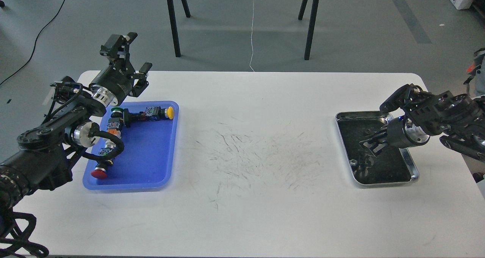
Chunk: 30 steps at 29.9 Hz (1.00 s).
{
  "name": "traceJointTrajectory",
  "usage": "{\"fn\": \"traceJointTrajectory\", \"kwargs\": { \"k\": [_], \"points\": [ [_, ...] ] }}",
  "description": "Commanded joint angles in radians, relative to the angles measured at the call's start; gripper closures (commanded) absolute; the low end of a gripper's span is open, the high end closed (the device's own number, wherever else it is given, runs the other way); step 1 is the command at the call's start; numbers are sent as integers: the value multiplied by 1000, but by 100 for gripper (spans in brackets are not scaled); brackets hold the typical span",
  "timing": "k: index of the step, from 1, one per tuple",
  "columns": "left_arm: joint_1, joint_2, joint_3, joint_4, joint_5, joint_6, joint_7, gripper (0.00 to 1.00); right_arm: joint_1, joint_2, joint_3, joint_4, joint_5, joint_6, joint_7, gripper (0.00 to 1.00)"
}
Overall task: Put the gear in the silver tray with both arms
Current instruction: 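Lower the gear into the silver tray and open the right gripper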
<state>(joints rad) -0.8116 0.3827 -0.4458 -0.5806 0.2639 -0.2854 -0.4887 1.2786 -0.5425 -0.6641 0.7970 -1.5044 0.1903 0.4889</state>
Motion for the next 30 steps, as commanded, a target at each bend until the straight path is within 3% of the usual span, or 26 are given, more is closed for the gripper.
{"fn": "traceJointTrajectory", "kwargs": {
  "k": [1, 22, 30],
  "points": [
    [0, -5, 1, 2, 0, 0, 0, 0, 2, -14, 0, 8, -8, 1, 0, 81],
    [-17, -11, 10, 7, 3, 2, 0, 0, 5, -68, -6, 88, -51, 5, 0, 78],
    [-21, -34, 13, 59, 3, -3, 0, 0, 5, -68, -6, 87, -53, 8, 0, 76]
  ]
}}
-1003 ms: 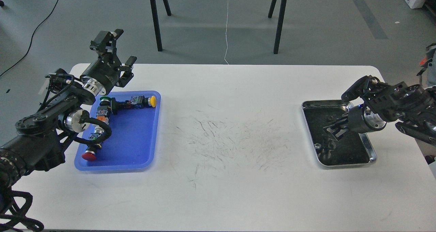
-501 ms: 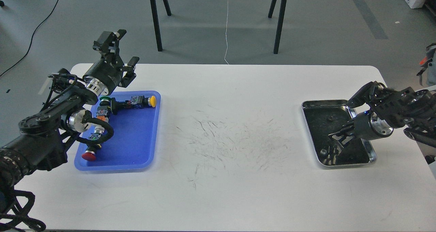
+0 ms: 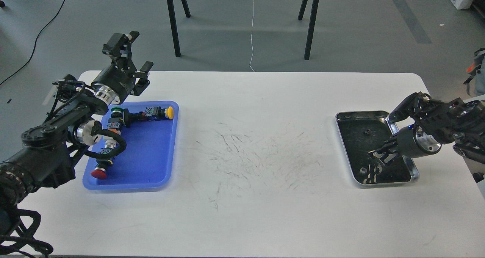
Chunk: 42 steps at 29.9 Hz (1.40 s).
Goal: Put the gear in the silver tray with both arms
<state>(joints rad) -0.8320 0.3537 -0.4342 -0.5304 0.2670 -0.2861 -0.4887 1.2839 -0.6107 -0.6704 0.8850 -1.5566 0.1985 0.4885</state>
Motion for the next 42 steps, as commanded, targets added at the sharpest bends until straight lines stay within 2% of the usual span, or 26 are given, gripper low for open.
{"fn": "traceJointTrajectory", "kwargs": {
  "k": [1, 5, 10, 12, 13, 19, 27, 37, 42],
  "points": [
    [-1, -7, 2, 9, 0, -4, 0, 0, 0, 0, 0, -1, 0, 1, 0, 73],
    [-1, -5, 2, 9, 0, -4, 0, 0, 3, 0, 0, -1, 0, 13, 0, 59],
    [-1, -7, 2, 9, 0, -2, 0, 0, 11, -7, 0, -3, 4, 32, 0, 35],
    [-1, -5, 2, 9, 0, -1, 0, 0, 15, -18, 2, -3, 7, 32, 0, 19],
    [-1, -5, 2, 9, 0, -1, 0, 0, 18, -21, 3, -3, 13, 32, 0, 5],
    [-1, -5, 2, 9, 0, -2, 0, 0, 52, -23, 20, -12, 35, 32, 0, 5],
    [-2, -5, 2, 7, -2, -1, 0, 0, 61, -21, 86, -17, 266, 33, 0, 2],
    [-2, -7, 2, 7, -2, -2, 0, 0, 43, -60, 235, -18, 362, 25, 0, 1],
    [-4, -5, 0, 6, -2, -4, 0, 0, -3, -49, 343, -130, 375, 16, 0, 1]
  ]
}}
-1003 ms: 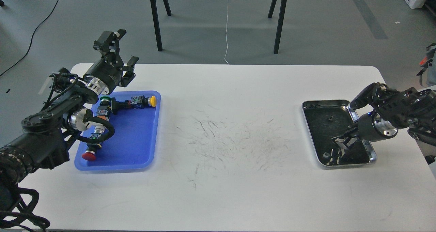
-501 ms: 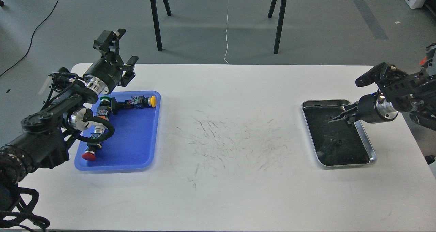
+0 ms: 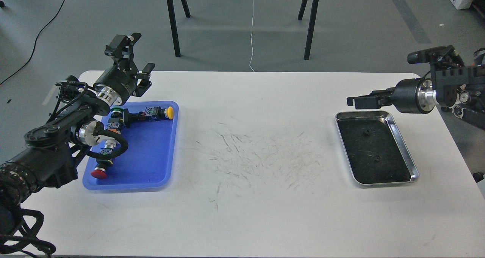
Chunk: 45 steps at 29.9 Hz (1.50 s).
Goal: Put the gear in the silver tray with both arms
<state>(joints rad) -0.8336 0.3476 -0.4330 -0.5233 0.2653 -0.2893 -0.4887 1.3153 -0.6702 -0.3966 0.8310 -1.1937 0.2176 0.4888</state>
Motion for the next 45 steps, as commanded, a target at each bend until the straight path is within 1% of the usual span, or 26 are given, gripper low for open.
{"fn": "traceJointTrajectory", "kwargs": {
  "k": [1, 7, 13, 18, 29, 33, 36, 42, 45],
  "points": [
    [-2, 1, -1, -1, 0, -1, 0, 0, -60, 12, 103, -99, 29, -3, 0, 1],
    [-1, -1, -1, -1, 0, 1, 0, 0, -171, 70, 245, -225, 184, -3, 0, 1],
    [-1, -1, -1, 0, 0, 1, 0, 0, -232, 136, 282, -331, 429, 3, 0, 1],
    [-4, 1, -1, 0, 0, 1, 0, 0, -235, 165, 298, -336, 558, 5, 0, 1],
    [-4, -1, -3, 0, -3, 2, 0, 0, -249, 225, 306, -334, 979, 5, 0, 1],
    [-4, -1, -4, 0, -6, 4, 0, 0, -264, 264, 317, -328, 1118, 6, 0, 1],
    [-4, -1, -9, 0, -9, 4, 0, 0, -297, 297, 379, -328, 1184, 5, 0, 1],
    [-2, -1, -9, 0, -12, 5, 0, 0, -352, 331, 596, -329, 1192, -1, 0, 1],
    [-2, -1, -9, 0, -12, 7, 0, 0, -352, 343, 656, -323, 1215, -1, 0, 1]
  ]
}}
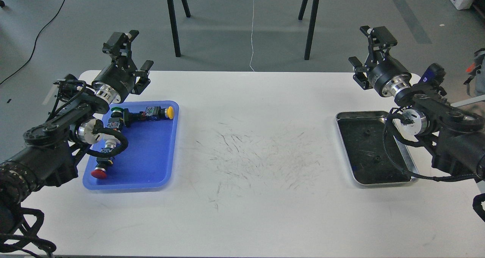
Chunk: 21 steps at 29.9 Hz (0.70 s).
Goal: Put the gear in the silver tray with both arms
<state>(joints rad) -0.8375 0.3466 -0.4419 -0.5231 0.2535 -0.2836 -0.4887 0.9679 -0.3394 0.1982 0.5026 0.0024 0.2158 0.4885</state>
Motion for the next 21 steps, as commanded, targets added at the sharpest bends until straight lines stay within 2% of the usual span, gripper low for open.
{"fn": "traceJointTrajectory", "kwargs": {
  "k": [1, 12, 21],
  "points": [
    [1, 0, 0, 0, -2, 1, 0, 0, -3, 20, 76, 8, 37, 0, 0, 1],
    [4, -12, -5, 0, -2, 7, 0, 0, -41, 34, 228, 8, 186, -45, 0, 1],
    [6, -15, -6, 0, -3, 21, 0, 0, -58, 40, 218, 37, 179, -49, 0, 1]
  ]
}}
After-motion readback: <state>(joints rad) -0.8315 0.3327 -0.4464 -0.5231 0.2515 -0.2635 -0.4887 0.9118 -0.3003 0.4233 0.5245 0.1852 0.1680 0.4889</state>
